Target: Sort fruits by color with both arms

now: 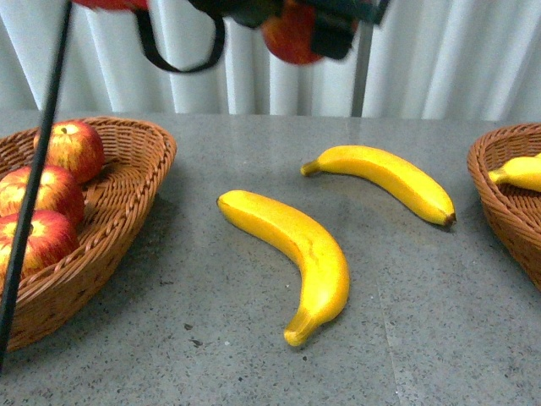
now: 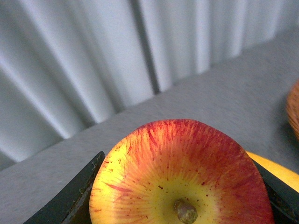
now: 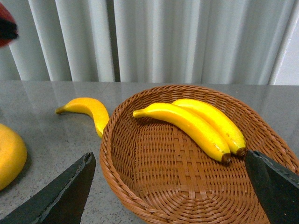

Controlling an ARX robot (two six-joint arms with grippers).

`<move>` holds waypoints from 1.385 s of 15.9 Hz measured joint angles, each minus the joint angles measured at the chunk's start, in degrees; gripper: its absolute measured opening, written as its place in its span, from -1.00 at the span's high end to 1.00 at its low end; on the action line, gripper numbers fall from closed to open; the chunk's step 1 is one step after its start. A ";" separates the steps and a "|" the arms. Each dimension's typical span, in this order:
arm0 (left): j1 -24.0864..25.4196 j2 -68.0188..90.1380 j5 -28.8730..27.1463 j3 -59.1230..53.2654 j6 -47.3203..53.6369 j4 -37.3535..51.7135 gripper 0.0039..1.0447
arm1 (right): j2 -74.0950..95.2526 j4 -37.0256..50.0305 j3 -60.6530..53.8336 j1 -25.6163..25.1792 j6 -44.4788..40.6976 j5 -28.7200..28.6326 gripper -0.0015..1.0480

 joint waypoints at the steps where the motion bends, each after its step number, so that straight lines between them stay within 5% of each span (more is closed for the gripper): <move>1: 1.60 -4.48 -4.61 -3.54 -3.15 1.62 -0.40 | 0.00 0.00 0.00 0.00 0.00 0.00 -0.87; 4: 8.07 -10.08 -10.51 -14.38 -9.49 3.28 -0.40 | 0.00 0.00 0.00 0.00 0.00 0.00 -0.87; 11: 17.68 -10.32 -10.05 -22.14 -12.74 6.51 -0.40 | 0.00 0.00 0.00 0.00 0.00 0.00 -0.87; 13: 18.12 -8.74 -9.27 -21.68 -12.83 5.95 -0.75 | 0.00 0.00 0.00 0.00 0.00 0.00 -0.87; 14: 17.97 -8.74 -9.22 -21.42 -12.81 6.21 -0.92 | 0.00 0.00 0.00 0.00 0.00 0.00 -0.87; 19: 10.36 -18.10 -8.46 -23.19 -11.67 8.87 -0.88 | 0.00 0.00 0.00 0.00 0.00 0.00 -0.87; 22: 4.33 -31.23 -15.56 -33.09 -3.93 16.26 -0.88 | 0.00 0.00 0.00 0.00 0.00 0.00 -0.87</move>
